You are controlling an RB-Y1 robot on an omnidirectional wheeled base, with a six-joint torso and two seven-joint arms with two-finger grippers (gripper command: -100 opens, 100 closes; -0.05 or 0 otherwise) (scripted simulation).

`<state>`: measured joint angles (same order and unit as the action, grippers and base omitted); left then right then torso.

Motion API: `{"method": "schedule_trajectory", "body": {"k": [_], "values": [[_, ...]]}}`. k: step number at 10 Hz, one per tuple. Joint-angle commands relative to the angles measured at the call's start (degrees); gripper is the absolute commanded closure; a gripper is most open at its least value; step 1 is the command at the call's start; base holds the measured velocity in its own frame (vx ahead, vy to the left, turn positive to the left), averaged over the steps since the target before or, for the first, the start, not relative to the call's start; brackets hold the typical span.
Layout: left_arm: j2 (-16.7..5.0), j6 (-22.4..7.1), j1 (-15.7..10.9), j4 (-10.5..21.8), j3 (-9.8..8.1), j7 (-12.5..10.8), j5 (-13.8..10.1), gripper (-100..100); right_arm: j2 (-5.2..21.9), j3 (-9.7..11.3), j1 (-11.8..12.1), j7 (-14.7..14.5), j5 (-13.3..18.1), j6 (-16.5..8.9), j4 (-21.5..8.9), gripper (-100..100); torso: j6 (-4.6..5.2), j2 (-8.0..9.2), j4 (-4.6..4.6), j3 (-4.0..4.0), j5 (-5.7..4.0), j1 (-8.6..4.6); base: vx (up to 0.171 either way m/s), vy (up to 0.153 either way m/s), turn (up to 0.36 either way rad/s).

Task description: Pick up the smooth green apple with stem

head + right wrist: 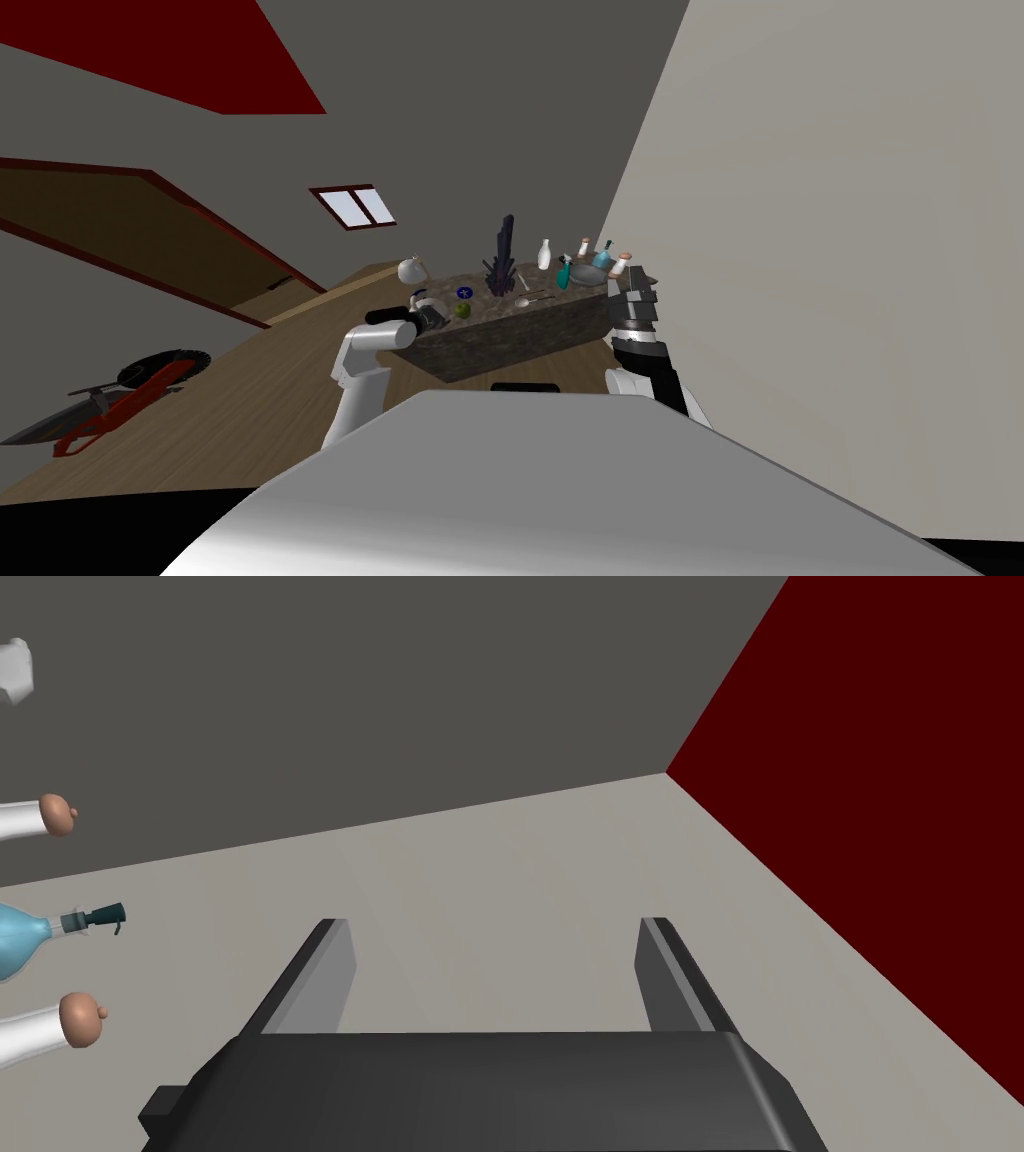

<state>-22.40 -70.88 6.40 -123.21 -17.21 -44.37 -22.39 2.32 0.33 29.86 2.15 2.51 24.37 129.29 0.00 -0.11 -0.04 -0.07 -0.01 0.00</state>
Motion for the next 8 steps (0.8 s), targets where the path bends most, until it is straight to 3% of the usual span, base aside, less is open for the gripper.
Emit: {"method": "schedule_trajectory", "body": {"k": [1,3,7,8], "values": [[-0.64,-2.86,-0.75,0.27,-0.29,-1.42,-1.28,-100,0.00,0.00,0.00,0.00,0.00,0.00,0.00,0,0.00,0.00,0.00,0.00,0.00,0.00,0.042,-0.013,0.019],[-0.64,-4.78,-0.75,0.27,-0.29,-1.42,-1.28,-100,0.00,0.00,0.00,0.00,0.00,0.00,0.00,0,0.00,-0.05,-0.01,-0.03,0.00,-0.01,0.030,-0.010,0.006],[-1.76,-11.63,-2.12,1.17,-0.53,-3.91,-3.42,-100,0.00,0.00,0.01,0.00,0.00,0.00,0.00,0,0.00,-0.11,-0.02,-0.06,0.00,0.03,0.049,-0.005,0.011],[-1.76,-12.00,-2.12,1.17,-0.53,-3.91,-3.42,-100,0.00,0.00,0.00,0.00,0.00,0.00,0.00,0,0.00,-0.10,-0.02,-0.06,0.01,0.03,0.022,0.000,0.000]]}}
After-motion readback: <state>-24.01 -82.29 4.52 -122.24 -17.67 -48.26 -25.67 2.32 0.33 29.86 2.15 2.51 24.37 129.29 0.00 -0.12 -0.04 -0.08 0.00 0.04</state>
